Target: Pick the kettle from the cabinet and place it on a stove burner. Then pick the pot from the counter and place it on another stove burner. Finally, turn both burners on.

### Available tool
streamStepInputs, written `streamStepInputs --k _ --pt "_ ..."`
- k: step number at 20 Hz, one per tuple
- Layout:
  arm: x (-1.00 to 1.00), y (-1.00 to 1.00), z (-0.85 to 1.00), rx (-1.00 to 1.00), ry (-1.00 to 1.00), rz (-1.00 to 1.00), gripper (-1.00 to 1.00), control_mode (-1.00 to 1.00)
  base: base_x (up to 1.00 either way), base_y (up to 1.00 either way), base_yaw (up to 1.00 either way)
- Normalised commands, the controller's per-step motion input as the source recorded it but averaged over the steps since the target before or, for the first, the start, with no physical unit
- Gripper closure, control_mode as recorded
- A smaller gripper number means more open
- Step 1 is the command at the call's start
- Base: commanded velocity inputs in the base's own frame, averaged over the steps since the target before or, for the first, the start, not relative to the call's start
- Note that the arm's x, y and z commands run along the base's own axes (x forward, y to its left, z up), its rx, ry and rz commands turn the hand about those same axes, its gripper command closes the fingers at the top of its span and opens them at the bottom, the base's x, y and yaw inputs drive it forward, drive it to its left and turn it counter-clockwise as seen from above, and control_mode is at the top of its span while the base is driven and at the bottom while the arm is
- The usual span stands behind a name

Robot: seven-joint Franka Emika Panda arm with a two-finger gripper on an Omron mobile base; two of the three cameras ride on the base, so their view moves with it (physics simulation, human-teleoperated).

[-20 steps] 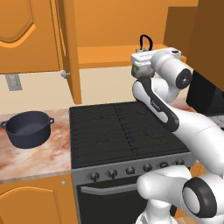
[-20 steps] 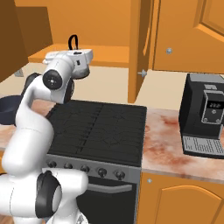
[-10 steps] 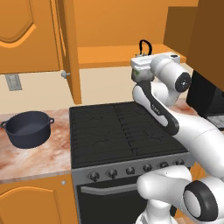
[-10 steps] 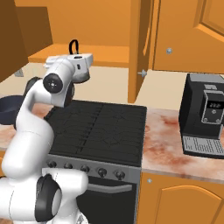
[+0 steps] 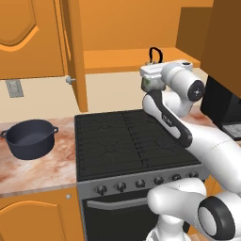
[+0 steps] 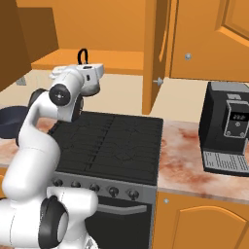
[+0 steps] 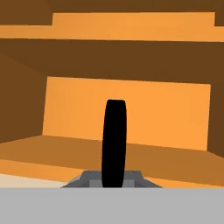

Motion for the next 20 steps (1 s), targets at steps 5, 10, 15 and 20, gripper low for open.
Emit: streamStepInputs --k 5,10,15,20 --pt "0.03 0.00 -0.10 0.00 0.02 0.00 1.00 -1.00 0.00 0.00 0.00" --pt "0.06 0.00 -0.08 0.00 0.01 0.00 1.00 -1.00 0.00 0.00 0.00" --pt "0.16 0.00 -0.09 0.00 0.02 0.01 1.00 -1.00 0.00 0.00 0.00" --pt "0.13 0.00 -0.10 0.00 0.00 0.01 1.00 -1.00 0.00 0.00 0.00"
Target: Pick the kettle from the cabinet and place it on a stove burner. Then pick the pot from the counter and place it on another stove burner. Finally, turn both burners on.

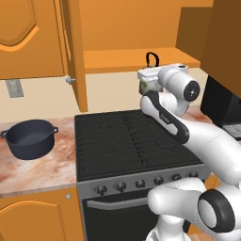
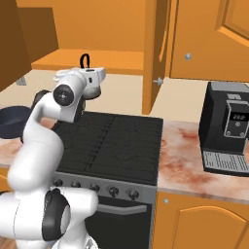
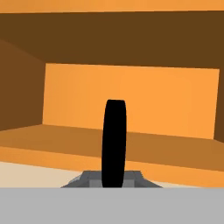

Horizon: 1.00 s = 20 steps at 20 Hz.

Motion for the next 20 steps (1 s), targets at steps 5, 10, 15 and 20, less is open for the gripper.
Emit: streamStepInputs --k 5,10,15,20 --pt "0.11 -0.03 -0.14 0.00 0.00 0.02 1.00 -1.00 0.00 0.00 0.00" --pt "0.09 -0.06 -0.14 0.00 0.00 0.02 1.00 -1.00 0.00 0.00 0.00" --pt "0.04 -0.08 -0.12 0.00 0.00 0.01 1.00 -1.00 0.00 0.00 0.00" --pt "0.00 -0.09 -0.13 0.00 0.00 0.00 1.00 -1.00 0.00 0.00 0.00"
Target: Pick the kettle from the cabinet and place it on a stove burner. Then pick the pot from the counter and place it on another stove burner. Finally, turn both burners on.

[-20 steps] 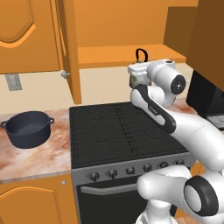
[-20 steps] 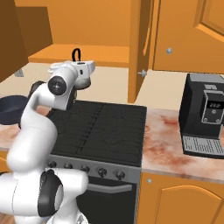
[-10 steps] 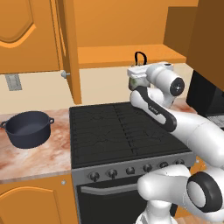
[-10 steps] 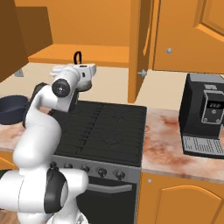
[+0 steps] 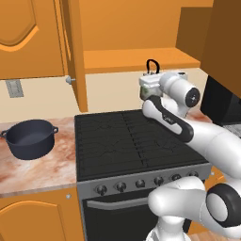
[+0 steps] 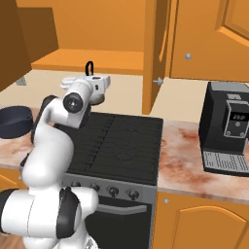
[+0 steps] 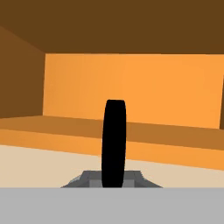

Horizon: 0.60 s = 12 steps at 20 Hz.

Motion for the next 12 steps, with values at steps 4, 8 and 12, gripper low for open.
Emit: streamStepInputs --k 4,8,12 --pt "0.00 -0.09 -0.12 0.00 0.00 0.00 1.00 -1.00 0.00 0.00 0.00" --pt "0.00 -0.10 -0.10 0.00 0.00 0.00 1.00 -1.00 0.00 0.00 0.00" --pt "0.00 -0.10 -0.11 0.00 0.00 0.00 1.00 -1.00 0.00 0.00 0.00"
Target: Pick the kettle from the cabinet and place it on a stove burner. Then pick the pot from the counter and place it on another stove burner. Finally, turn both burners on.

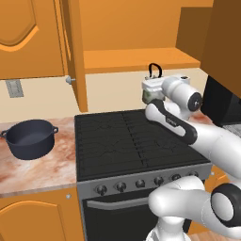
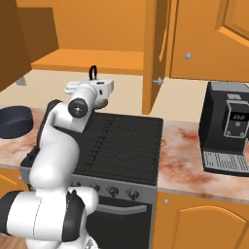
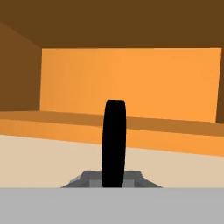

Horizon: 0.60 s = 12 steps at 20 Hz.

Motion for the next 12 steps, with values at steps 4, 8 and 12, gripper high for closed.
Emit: streamStepInputs --k 4,8,12 --pt "0.02 -0.07 -0.15 0.00 0.00 0.00 1.00 -1.00 0.00 0.00 0.00" --pt "0.03 -0.09 -0.17 0.00 0.00 0.00 1.00 -1.00 0.00 0.00 0.00" --pt "0.06 -0.10 -0.16 0.00 0.00 0.00 1.00 -1.00 0.00 0.00 0.00"
